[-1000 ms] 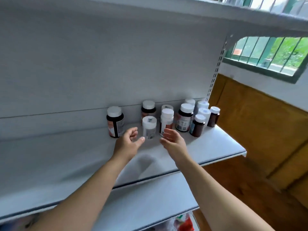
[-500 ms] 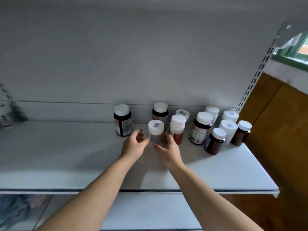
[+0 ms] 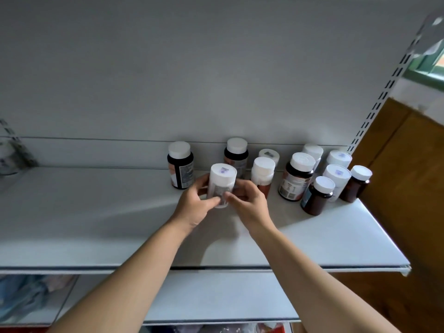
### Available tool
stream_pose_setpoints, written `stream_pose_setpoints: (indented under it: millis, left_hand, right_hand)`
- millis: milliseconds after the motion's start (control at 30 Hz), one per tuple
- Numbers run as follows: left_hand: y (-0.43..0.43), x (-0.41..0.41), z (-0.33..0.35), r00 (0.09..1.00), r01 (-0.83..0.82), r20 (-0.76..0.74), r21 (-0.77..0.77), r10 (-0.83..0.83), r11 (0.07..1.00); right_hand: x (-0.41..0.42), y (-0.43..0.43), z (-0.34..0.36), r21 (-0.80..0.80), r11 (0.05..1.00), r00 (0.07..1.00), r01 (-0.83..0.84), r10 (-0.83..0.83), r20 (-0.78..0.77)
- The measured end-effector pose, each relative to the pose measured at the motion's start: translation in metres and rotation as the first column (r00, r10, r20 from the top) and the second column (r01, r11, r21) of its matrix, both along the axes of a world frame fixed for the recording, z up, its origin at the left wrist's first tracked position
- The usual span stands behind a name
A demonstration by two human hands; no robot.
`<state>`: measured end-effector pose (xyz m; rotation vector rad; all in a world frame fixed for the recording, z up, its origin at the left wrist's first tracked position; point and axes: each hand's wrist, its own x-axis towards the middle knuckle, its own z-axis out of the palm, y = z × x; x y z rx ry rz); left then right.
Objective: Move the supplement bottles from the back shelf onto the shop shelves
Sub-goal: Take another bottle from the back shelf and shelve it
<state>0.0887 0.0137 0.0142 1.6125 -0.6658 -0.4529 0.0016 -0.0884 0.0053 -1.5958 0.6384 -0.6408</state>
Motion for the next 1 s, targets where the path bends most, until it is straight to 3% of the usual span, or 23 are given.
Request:
stream_pose_setpoints:
  millis: [167,300,367,500,633,733,1000]
  left_hand:
    - [0.027,-0.007,0.02,0.995,0.001,-0.097,-0.149,-0.016,0.989]
    - [0.042,-0.009,0.028,0.959,0.14,-0.203,-0.268,-0.198,0.953]
    - [0.045,-0.009,0.03,0.951,0.08,-0.26,-0.312,-0.165,0.947]
    - [0.043,-0.018,0.035,0.961,-0.113,-0.275,-0.29,0.03,0.95]
    - [0.042,-0.028,0.036,0.975,-0.122,-0.208,-0.241,0.072,0.963]
    - [0.042,-0.029,0.036,0.975,-0.109,-0.212,-0.234,0.059,0.966]
    - [0.048,-0.026,0.032,0.907,0.044,-0.387,-0.31,-0.168,0.95]
  right_hand:
    - [-0.015,0.004,0.024,0.2,0.952,0.971,-0.231,0.214,0.102]
    - [-0.019,0.008,0.034,0.332,0.848,0.907,-0.413,0.351,0.231]
    - [-0.018,0.014,0.035,0.349,0.826,0.893,-0.444,0.372,0.255]
    - [-0.018,0.03,0.038,0.274,0.908,0.938,-0.318,0.259,0.228]
    - [-0.02,0.043,0.038,0.076,0.993,0.977,-0.093,0.076,0.198]
    - [-0.023,0.048,0.039,-0.05,0.998,0.983,-0.033,0.042,0.181]
    - [-0.034,0.038,0.05,0.3,0.905,0.936,-0.302,0.221,0.275]
